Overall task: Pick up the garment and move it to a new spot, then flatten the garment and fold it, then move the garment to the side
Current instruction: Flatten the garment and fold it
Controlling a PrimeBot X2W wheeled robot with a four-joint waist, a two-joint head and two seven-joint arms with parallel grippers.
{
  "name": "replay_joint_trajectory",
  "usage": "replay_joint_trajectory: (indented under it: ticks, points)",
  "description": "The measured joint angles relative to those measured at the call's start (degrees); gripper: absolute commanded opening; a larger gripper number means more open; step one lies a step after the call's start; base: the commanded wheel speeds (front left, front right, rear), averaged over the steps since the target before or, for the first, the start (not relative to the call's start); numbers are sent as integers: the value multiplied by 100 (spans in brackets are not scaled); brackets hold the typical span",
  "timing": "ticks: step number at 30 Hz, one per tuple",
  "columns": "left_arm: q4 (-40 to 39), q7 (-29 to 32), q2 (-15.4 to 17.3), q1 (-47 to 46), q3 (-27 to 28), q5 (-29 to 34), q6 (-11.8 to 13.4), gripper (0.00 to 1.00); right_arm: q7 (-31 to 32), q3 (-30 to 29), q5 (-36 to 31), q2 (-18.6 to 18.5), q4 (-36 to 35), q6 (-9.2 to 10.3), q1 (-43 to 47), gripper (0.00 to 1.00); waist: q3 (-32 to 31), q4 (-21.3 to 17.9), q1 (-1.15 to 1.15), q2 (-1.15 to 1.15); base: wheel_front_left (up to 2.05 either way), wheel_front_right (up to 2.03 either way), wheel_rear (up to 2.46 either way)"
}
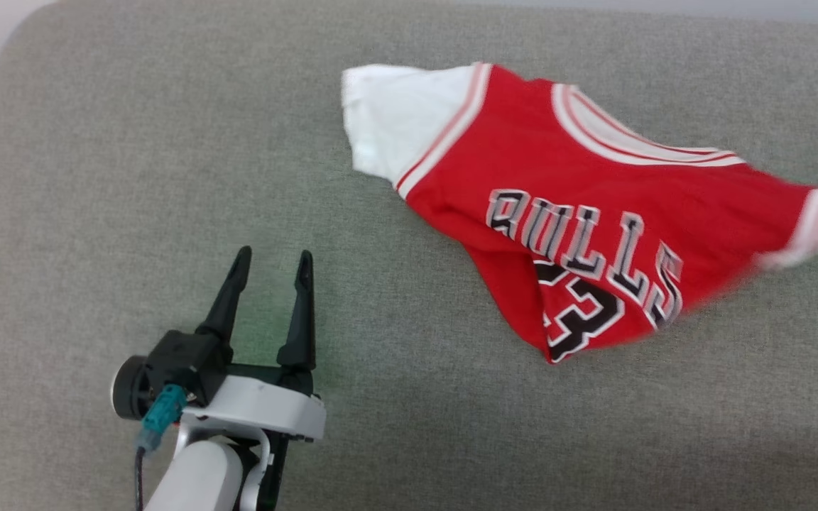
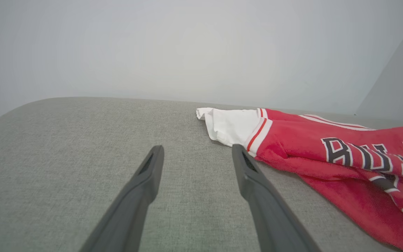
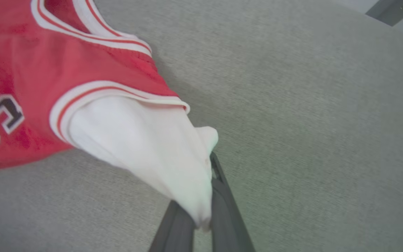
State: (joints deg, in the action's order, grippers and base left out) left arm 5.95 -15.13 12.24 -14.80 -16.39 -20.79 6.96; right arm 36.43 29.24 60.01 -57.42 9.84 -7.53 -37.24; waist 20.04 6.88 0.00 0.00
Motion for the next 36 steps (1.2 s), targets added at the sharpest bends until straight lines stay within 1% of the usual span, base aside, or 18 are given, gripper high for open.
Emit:
replay_joint_trajectory:
  ticks: [2,5,7,10,12,14,16,17,18,19,22,25,29,32,36]
  points:
    - [-1,0,-14,-1,-3,33,-42,100,73,-275,-27,-123,258,0,38,0,29,-14,0,0,0,0,0]
    - [1,0,-29,-28,-21,74,-99,100,88,-533,-330,-168,779,0,92,0,101,6,0,0,0,0,0]
    - [2,0,-42,-71,-26,96,-137,100,29,-637,-549,-80,1165,0,100,0,156,37,0,0,0,0,0]
    - [8,0,-71,-134,-25,120,-148,100,-38,-721,-795,200,1720,0,88,0,238,95,0,0,0,0,0]
    - [18,0,-80,-140,-21,123,-149,100,-94,-754,-959,361,2002,0,72,0,291,127,0,0,0,0,0]
    - [23,0,-87,-146,-20,138,-151,100,-201,-778,-1110,434,2194,-1,-5,0,335,154,0,0,0,0,0]
    - [31,0,-81,-148,-5,159,-151,100,-421,-823,-1225,528,2332,0,-75,0,370,160,0,0,0,0,0]
    - [51,0,-70,-151,-3,174,-151,100,-586,-844,-1283,586,2380,0,-95,19,377,152,0,0,0,0,0]
    - [62,0,-55,-152,1,177,-151,100,-772,-850,-1338,637,2402,0,-101,68,376,138,0,0,0,0,0]
    - [64,0,-25,-155,10,182,-151,100,-998,-859,-1403,692,2424,0,-106,100,374,116,0,0,0,0,0]
    - [51,11,88,-207,47,220,-160,100,-1625,-858,-1624,767,2451,0,-86,100,345,16,0,0,0,0,0]
    - [-11,131,247,-257,57,255,-199,100,-2093,-956,-1628,797,2425,0,61,100,299,-113,0,0,0,0,0]
    - [-200,406,558,-537,57,334,-344,100,-2835,-1176,-1552,860,2067,0,406,100,244,-327,0,0,0,0,0]
    - [-360,736,837,-910,26,409,-535,100,-3524,-1330,-1502,1033,1492,0,740,100,226,-514,0,0,0,0,0]
    - [-360,1381,1212,-1631,-73,420,-960,100,-4306,-1546,-1560,1444,833,0,1206,100,242,-805,0,0,0,0,0]
